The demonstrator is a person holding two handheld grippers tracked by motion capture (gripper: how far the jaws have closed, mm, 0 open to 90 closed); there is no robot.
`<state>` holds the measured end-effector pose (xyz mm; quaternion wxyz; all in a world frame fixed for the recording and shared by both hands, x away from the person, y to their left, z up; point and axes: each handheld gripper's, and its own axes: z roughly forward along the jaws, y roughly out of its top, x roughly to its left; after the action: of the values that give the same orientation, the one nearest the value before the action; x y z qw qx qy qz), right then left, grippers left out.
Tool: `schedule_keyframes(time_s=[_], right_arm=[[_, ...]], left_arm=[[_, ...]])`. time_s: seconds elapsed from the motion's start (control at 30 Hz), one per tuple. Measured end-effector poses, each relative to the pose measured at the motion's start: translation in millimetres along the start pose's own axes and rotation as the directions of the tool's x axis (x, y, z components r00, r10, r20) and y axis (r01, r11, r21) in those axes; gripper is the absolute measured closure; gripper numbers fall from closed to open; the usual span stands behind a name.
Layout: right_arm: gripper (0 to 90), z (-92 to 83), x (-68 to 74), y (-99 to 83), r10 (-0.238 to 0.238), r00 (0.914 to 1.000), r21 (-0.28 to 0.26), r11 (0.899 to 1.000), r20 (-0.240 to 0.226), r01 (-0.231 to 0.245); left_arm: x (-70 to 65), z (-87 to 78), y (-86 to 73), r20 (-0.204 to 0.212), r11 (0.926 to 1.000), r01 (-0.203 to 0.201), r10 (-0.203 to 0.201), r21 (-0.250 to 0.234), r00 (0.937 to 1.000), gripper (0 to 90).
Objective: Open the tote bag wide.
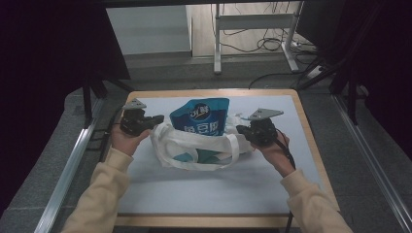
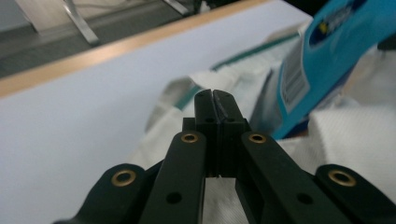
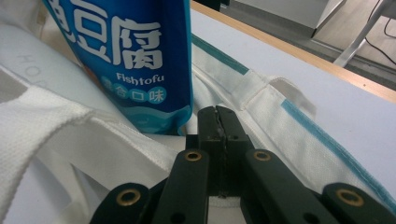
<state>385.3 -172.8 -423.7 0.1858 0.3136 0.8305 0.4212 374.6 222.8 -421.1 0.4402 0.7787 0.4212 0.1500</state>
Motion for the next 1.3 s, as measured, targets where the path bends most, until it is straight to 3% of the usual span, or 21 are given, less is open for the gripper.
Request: schedule_keyframes(time_s=[0.17,0.4,0.63,0.97,1.13,1.3], right_arm=[[88.9,-2.6,2.6,-5.4,-0.004,0.9998,0.007,1.0,-0.022,0.004],[88.9,1.6,7.9,-19.1,0.0,0.9993,0.04,0.999,-0.037,0.002],[89.0,11.6,18.0,-45.8,0.012,0.9979,0.08,0.997,-0.063,-0.007],[89.0,25.3,29.7,-76.9,0.012,0.996,0.143,0.99,-0.089,0.001],[89.0,34.3,33.9,-95.9,0.022,0.9948,0.186,0.982,-0.099,-0.003],[89.0,34.6,33.4,-96.3,0.023,0.9945,0.184,0.983,-0.102,-0.004]], left_arm=[[-2.0,0.0,-11.7,0.029,0.9992,-0.005,0.004,0.04,0.9996,90.0],[-14.5,-2.2,-37.9,0.029,0.9968,-0.045,0.043,0.067,0.9987,90.0],[-17.0,4.8,-58.9,0.054,0.9975,-0.015,0.011,0.068,0.9985,90.0],[-19.6,15.8,-80.7,0.031,0.994,-0.017,0.014,0.108,0.9994,90.0],[-22.9,28.8,-93.1,0.019,0.9851,-0.034,0.031,0.168,0.9993,90.0],[-23.3,29.2,-93.1,0.012,0.9853,-0.036,0.034,0.167,0.9993,90.0]])
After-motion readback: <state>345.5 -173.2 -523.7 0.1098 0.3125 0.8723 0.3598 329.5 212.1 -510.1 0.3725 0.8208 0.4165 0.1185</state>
